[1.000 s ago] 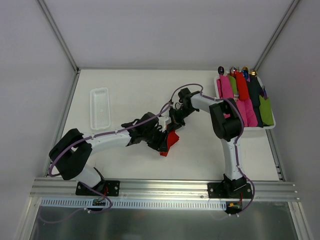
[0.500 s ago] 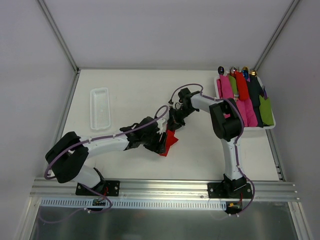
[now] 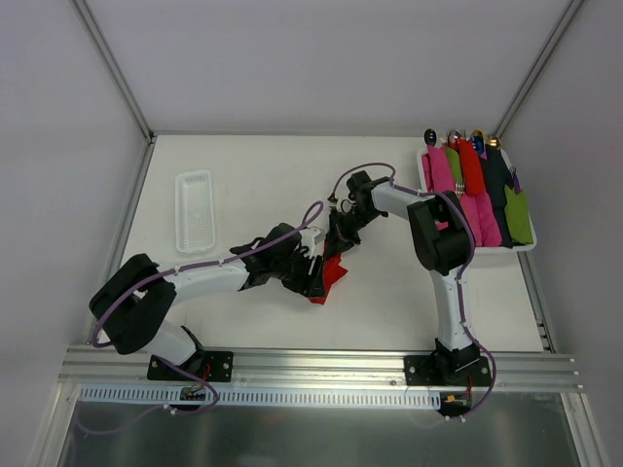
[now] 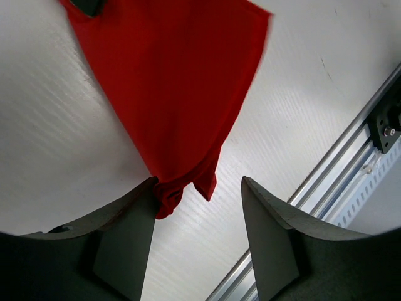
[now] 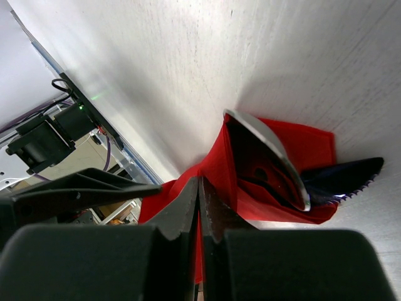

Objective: Place the utensils on the paper napkin and roll it up

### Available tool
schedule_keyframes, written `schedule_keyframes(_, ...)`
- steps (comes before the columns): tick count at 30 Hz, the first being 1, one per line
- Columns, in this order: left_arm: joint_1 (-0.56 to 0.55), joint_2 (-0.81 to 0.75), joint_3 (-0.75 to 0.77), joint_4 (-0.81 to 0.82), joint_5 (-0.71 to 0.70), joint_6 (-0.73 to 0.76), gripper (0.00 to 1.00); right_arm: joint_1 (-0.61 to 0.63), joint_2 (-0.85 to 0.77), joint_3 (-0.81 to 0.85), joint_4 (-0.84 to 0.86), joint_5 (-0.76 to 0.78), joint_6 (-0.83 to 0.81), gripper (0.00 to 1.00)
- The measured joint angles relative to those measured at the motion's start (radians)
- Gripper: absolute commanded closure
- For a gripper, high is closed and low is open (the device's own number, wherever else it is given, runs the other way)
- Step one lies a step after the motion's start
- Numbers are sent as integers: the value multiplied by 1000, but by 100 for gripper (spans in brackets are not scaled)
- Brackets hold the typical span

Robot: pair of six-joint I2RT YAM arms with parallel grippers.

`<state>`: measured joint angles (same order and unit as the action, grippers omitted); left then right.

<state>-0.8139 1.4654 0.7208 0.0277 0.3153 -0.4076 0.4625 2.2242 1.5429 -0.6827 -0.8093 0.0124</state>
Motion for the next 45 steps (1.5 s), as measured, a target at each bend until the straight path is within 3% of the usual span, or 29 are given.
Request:
schedule_keyframes(7,4,30,-6,45,45,-9,58,0,0,0,0,0,0,97)
schedule_keyframes(13,-4,45,-4,29,-19,-12,67,0,0,0,0,1,0,97)
schedule_keyframes(17,-45,53,26,-23,-112,1,79,0,0,0,0,1,0,97)
schedule_keyframes(18,-62,53,37,-39,-143,4,89,0,0,0,0,1,0,97)
schedule_keyframes(22,-119,53,72,-87,-237,19,99,0,0,0,0,1,0,97)
schedule_keyframes(29,-239,116,167,-186,-426,64,100,0,0,0,-4,2,0,98)
schedule_keyframes(37,-374,305,362,-333,-610,133,100,0,0,0,-21,6,-2,98)
schedule_keyframes(45,-398,380,457,-427,-655,155,100,-5,-8,0,-26,8,-20,90)
